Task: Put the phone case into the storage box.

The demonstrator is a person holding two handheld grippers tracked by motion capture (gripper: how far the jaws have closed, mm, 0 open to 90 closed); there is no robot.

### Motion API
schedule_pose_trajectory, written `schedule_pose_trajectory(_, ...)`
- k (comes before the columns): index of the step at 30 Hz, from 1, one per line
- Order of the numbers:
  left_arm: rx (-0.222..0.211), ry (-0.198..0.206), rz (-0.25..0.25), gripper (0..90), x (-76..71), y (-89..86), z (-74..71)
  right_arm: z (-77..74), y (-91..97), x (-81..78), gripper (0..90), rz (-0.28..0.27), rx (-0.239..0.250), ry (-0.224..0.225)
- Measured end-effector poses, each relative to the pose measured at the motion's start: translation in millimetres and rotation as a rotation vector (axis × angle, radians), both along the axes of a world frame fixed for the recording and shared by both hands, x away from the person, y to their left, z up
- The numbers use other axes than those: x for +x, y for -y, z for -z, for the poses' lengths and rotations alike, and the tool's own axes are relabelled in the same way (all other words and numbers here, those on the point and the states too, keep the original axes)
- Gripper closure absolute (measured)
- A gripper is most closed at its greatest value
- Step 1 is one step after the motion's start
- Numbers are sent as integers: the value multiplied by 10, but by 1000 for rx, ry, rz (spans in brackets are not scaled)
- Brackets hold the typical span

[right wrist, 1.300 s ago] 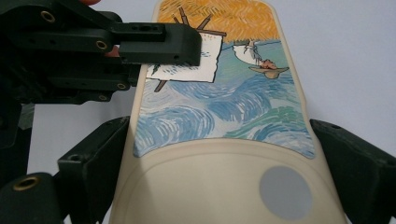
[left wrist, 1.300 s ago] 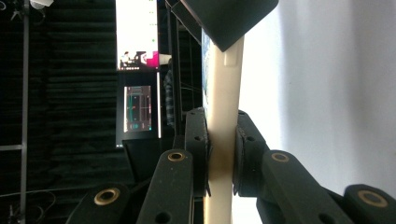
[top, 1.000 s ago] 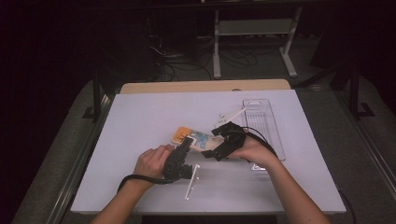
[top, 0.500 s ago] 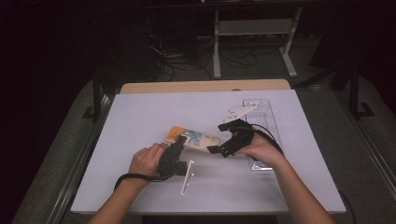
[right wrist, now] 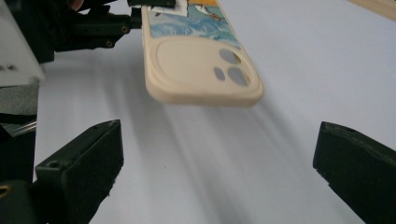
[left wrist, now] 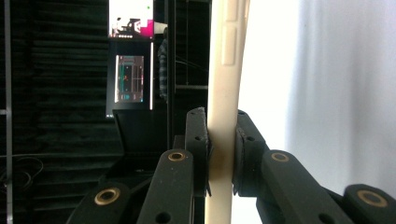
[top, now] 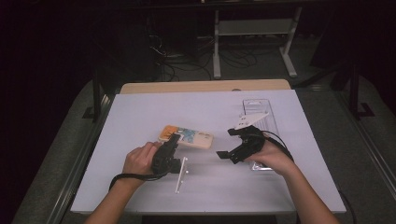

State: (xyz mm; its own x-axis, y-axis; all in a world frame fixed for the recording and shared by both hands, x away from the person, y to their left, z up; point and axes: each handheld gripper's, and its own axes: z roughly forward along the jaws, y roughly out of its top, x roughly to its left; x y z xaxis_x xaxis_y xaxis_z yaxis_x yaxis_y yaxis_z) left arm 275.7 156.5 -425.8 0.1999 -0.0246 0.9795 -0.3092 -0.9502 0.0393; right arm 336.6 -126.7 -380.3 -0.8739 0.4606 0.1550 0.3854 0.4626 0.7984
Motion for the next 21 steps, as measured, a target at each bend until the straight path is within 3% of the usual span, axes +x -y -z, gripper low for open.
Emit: schedule_pose_trajectory(21, -19, -13, -17, 791, 14, -62, -34, 72, 146, -98, 14, 43, 27, 22)
